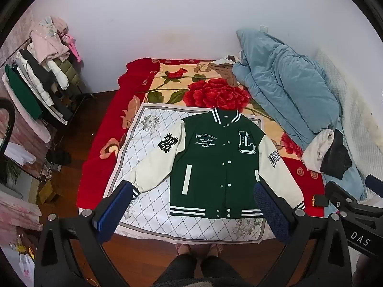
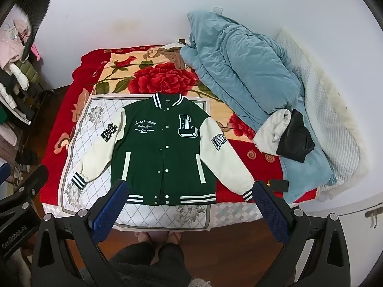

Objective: Fold large clothes

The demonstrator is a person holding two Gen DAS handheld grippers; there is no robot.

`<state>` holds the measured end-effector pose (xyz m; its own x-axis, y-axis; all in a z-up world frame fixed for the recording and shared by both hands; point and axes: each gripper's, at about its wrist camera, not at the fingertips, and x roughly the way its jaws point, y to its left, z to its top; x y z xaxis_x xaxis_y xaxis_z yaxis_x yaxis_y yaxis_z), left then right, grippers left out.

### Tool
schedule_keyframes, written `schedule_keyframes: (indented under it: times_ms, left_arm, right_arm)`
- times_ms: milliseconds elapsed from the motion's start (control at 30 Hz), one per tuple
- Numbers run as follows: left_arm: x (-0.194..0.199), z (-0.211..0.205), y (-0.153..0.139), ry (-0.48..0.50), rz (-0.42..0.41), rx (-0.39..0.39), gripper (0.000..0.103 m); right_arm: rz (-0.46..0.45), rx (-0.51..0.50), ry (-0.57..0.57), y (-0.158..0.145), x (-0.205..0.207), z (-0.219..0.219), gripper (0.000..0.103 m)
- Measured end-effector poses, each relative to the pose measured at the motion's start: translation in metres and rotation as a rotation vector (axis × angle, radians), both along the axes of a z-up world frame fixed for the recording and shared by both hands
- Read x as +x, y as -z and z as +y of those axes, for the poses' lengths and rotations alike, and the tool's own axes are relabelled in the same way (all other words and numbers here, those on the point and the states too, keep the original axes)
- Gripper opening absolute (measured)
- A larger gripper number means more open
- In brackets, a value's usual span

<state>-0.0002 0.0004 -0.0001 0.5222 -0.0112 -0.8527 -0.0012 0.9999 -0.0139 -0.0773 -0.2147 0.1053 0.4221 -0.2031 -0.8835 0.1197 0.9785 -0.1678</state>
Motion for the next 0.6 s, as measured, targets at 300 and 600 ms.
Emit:
schedule_keyframes:
  times_ms: [300,600]
  left_arm:
    - [0.0003,-0.0003,0.0,0.0,0.005,0.01,0.103]
    - [0.0009,0.0006,0.0013,-0.004,0.012,0.013,0.103]
  right_arm:
    - [0.001,0.009,-0.005,-0.001,-0.0003,-0.0005,0.103]
    - [0.001,0.012,-0.002,-0.0014,-0.0015,0.0005,0.103]
